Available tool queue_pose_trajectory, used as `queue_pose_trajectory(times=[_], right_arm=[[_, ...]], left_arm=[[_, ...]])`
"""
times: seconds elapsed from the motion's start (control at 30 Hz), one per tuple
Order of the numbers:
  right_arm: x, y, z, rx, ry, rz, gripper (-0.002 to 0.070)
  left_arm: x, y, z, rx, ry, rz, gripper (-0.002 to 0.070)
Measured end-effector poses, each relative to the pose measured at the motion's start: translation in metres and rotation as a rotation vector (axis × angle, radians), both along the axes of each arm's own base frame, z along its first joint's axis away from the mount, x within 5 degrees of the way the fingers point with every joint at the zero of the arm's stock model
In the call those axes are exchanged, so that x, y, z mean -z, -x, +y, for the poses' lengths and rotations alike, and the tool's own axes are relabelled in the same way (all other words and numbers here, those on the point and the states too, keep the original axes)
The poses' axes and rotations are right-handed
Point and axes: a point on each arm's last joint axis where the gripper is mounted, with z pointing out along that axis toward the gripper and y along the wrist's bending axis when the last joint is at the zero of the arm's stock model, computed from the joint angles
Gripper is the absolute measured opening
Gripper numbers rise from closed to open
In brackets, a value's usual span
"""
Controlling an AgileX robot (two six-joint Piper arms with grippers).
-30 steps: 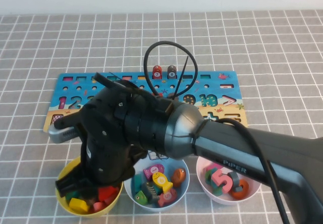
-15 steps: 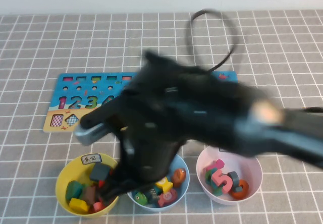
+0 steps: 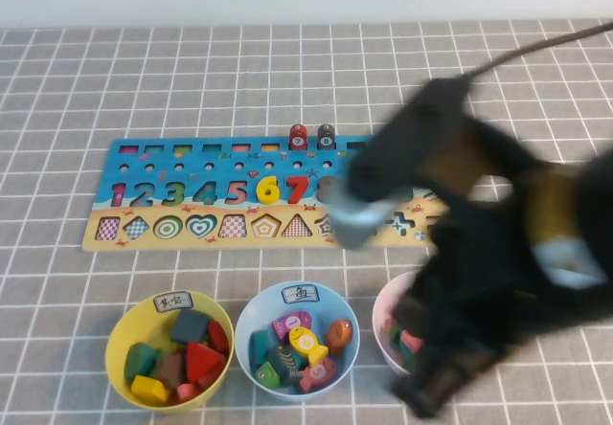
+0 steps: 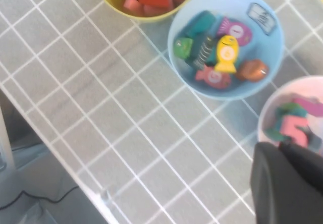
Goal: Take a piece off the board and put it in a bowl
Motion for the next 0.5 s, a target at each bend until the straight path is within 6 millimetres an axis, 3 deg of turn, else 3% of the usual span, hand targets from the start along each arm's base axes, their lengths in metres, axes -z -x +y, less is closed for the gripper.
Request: queue_pose_trajectory(times=[0.1, 0.23, 0.5], right_arm=[[0.000, 0.012, -0.022, -0.009, -0.025, -0.026, -0.0015], [0.016, 0.024, -0.046, -0.020, -0.022, -0.037, -0.0015], [0.033, 0.032, -0.068, -0.014, 0.052, -0.048, -0.0016]], left_arm=[[0.000, 0.000, 0.000, 0.000, 0.000, 0.000, -0.0005], [0.000, 0.000, 0.000, 0.000, 0.000, 0.000, -0.0005], [0.000, 0.000, 0.000, 0.000, 0.000, 0.000, -0.0005]])
